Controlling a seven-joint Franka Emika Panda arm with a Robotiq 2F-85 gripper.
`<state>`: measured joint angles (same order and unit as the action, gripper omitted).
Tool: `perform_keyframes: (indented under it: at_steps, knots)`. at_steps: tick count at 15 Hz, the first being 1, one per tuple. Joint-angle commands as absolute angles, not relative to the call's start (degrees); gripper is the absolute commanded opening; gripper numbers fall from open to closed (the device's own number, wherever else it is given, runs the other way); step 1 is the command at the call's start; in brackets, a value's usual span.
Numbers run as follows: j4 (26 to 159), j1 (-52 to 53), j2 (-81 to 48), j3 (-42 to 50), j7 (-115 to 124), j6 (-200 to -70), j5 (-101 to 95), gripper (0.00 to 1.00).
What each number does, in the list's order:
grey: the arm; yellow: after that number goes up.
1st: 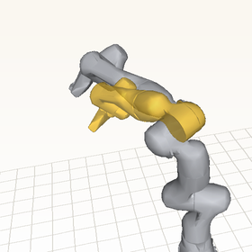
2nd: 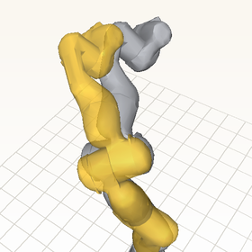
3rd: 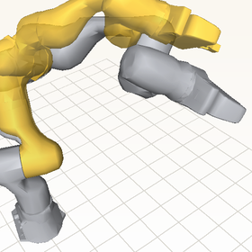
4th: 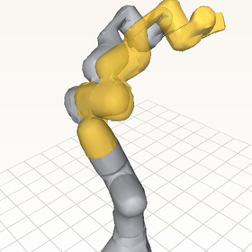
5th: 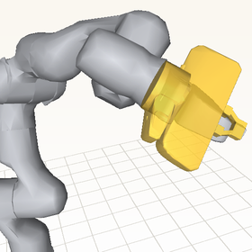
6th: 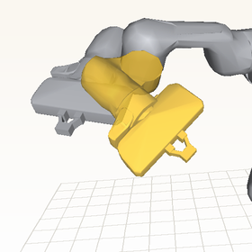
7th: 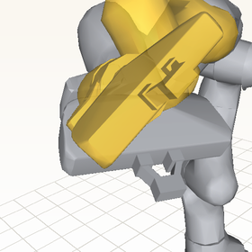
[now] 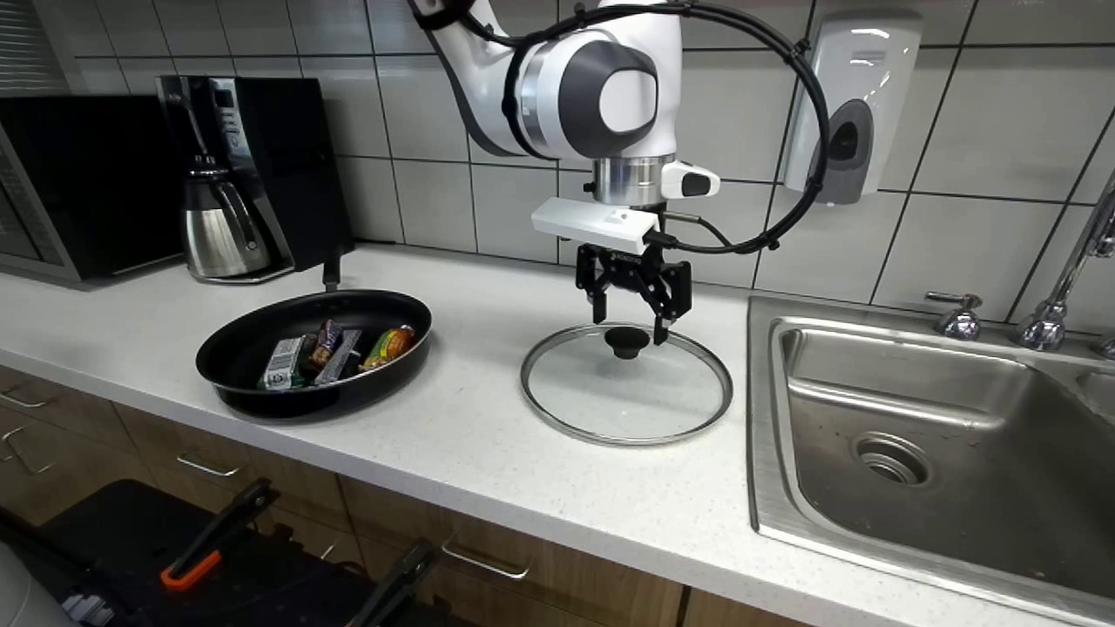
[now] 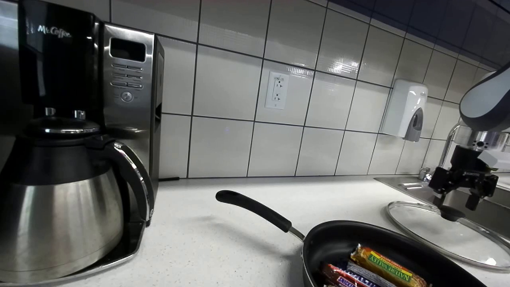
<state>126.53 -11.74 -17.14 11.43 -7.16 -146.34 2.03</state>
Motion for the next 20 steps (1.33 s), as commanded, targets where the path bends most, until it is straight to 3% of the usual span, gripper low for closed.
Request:
perform_keyframes:
  at_steps: [1, 12, 13, 14, 18, 20]
  knots:
    - [126.46, -13.35, -17.53, 10.25, -9.3, -147.15, 3.03, 1.0]
    - [126.56, -13.67, -18.61, 10.03, -10.24, -147.97, 2.86, 1.0]
    - [126.66, -13.64, -18.6, 10.08, -10.22, -148.29, 2.72, 0.75]
    - [126.77, -13.45, -18.6, 10.26, -10.03, -148.6, 2.24, 0.74]
    - [126.84, -13.49, -18.66, 10.06, -10.22, -149.26, 2.36, 0.42]
    - [126.95, -13.51, -18.49, 9.98, -10.27, -149.54, 2.51, 0.39]
